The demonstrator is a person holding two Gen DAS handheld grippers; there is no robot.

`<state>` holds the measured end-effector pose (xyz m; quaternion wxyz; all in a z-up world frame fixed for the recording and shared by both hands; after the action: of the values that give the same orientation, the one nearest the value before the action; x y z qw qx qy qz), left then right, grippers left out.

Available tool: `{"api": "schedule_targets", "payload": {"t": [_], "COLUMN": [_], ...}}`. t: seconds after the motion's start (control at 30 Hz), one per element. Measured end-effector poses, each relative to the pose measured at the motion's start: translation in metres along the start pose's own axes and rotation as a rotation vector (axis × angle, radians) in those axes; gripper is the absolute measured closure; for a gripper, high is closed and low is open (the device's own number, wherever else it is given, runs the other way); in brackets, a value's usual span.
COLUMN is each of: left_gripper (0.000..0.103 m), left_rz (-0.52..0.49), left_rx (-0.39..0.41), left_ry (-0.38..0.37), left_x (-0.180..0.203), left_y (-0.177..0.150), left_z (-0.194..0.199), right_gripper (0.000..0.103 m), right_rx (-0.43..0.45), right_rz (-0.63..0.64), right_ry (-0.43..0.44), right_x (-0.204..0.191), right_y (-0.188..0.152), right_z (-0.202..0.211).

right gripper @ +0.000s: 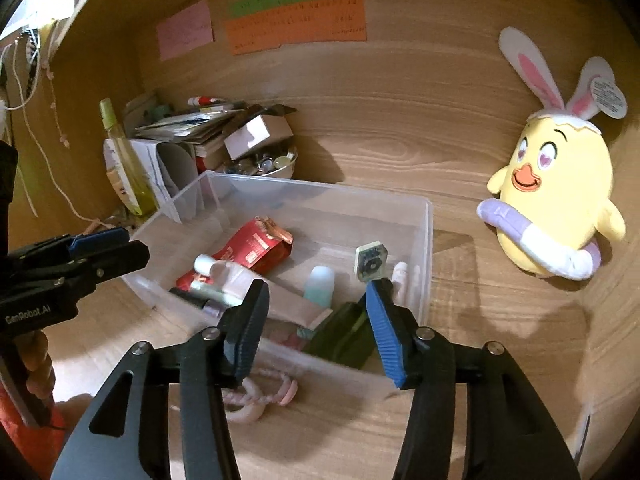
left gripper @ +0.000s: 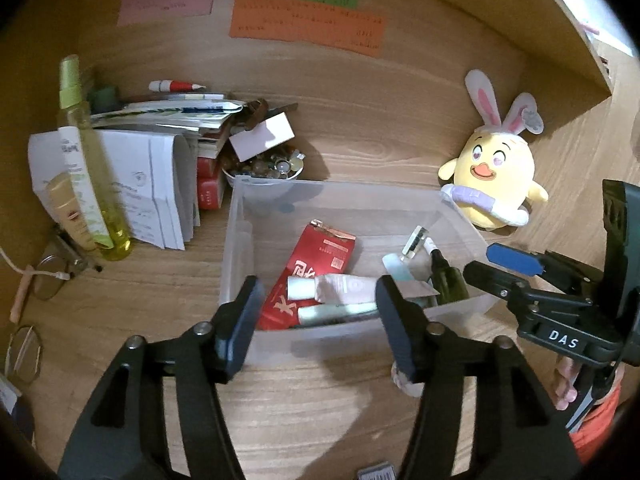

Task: Organize objects
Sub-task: 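Carry the pink tube and green-disc case into the box and open both tools, then grasp the white tape roll with the right tool while the left tool reaches the tan box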

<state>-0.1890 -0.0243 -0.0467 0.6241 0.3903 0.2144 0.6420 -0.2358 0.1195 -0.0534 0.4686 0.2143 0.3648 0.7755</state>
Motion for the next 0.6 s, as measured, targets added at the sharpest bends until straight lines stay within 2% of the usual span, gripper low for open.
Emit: {"api": "schedule_targets", "payload": {"t": [0.23,0.33,0.6], "left_gripper": [0.04,0.04,0.038], "left_rz": [-0.012,0.004,0.011], "left_rx": [-0.026,-0.046,-0.081], "left_ry": [0.018,-0.003,-0.011], "left_x": [0.002,0.002,0.004], "left_y": [-0.023,-0.033,-0.065], "left_z": [0.012,0.017,0.031], "right_gripper": [0.047,0.041,0.041], "right_rx": [-0.017,-0.024,-0.056], "right_rz": [-0.002,0.025,0.033], "right_ry": [0.028,0.016,0.021], "right_x": [-0.009,-0.013,-0.019], "right_y": [-0.019,-0.026,-0.047], "right_z": [0.013,0.016,0.023]}}
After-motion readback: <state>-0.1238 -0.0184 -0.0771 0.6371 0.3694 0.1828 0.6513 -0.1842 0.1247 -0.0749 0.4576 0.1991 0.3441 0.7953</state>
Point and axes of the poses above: each gripper's, at about its wrist camera, not at the fingertips, and z roughly against the way its jaws point, x to its right, y to its top, the point moved 10 cm from there along -z, roughly the way its jaws point, and after that the axes turned 6 degrees about -y, right-handed, at the moved point
